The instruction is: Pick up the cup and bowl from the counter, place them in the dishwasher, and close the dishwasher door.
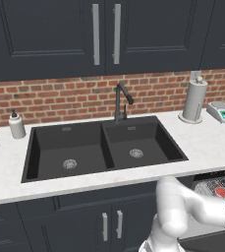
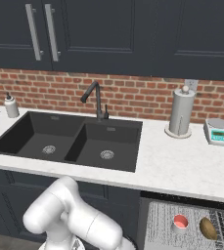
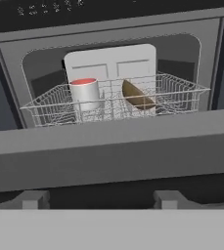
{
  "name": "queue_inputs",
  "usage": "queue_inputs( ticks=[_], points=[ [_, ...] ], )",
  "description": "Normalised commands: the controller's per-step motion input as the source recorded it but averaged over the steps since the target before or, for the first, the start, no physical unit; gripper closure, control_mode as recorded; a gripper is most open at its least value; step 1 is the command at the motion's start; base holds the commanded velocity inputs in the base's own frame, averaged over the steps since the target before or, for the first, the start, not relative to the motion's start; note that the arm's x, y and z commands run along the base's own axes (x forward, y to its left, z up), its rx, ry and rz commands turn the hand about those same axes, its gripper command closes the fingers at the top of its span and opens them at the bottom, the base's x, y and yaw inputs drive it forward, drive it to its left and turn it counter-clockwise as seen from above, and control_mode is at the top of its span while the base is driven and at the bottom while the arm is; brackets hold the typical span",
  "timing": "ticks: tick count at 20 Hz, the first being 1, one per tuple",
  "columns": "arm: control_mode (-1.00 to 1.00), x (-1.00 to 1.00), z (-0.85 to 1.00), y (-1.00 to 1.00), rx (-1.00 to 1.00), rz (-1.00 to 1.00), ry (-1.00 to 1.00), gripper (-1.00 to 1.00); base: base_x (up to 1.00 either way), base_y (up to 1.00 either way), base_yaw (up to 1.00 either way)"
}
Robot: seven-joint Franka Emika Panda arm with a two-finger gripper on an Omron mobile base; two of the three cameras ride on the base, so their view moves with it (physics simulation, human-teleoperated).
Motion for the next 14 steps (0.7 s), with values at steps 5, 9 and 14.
queue_inputs(
  ticks=[5,9,14],
  points=[
    [-1.0,1.0,-0.35,0.27,0.12,0.2,-0.2,-1.0,0.0,0.0,0.0],
    [-1.0,1.0,-0.48,0.31,0.14,0.23,-0.26,-1.0,0.0,0.0,0.0],
    [-1.0,1.0,-0.58,0.31,0.12,0.19,-0.23,-1.0,0.0,0.0,0.0]
  ],
)
